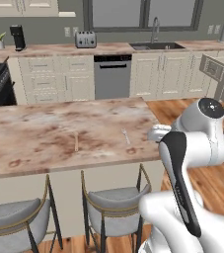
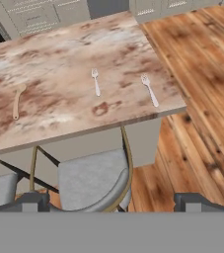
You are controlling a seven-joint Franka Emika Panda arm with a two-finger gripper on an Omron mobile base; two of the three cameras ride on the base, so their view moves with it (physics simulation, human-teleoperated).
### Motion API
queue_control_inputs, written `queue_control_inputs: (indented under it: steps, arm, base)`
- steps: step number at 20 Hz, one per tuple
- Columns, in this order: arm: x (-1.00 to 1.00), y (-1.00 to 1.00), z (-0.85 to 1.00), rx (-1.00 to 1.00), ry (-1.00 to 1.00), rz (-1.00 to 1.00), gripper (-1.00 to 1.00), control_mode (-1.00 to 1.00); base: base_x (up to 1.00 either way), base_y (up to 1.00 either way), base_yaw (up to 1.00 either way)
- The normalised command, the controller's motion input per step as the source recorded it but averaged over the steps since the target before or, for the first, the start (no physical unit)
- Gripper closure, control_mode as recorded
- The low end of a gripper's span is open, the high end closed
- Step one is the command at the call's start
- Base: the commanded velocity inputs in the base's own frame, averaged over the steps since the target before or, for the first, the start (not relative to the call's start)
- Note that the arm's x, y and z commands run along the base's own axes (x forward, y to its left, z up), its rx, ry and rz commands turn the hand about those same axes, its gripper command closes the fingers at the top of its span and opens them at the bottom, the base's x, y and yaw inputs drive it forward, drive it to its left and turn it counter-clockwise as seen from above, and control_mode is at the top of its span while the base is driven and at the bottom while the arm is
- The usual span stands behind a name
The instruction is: Pick up the metallic utensils from the counter and place them in the open drawer. Make sure not to pick up any wooden utensils.
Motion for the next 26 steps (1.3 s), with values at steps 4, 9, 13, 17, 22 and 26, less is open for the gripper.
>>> queue_control_inputs:
  steps: [4,9,13,17,22,26]
  arm:
    - [0.0,0.0,0.0,0.0,0.0,0.0,-1.0,1.0]
    - [0.74,0.0,-0.27,0.0,0.29,0.0,-1.0,-1.0]
    - [0.82,0.0,-0.24,0.0,0.34,0.0,-1.0,-1.0]
    - [0.87,0.0,-0.19,0.0,0.33,0.0,-1.0,-1.0]
    - [0.71,0.0,-0.25,0.0,0.14,0.0,-1.0,-1.0]
    - [0.51,0.0,-0.22,0.0,0.02,0.0,-1.0,-1.0]
  base:
    - [0.67,0.0,0.0]
    - [0.0,0.0,0.0]
    - [0.0,0.0,0.0]
    - [0.0,0.0,0.0]
    - [0.0,0.0,0.0]
    - [0.0,0.0,0.0]
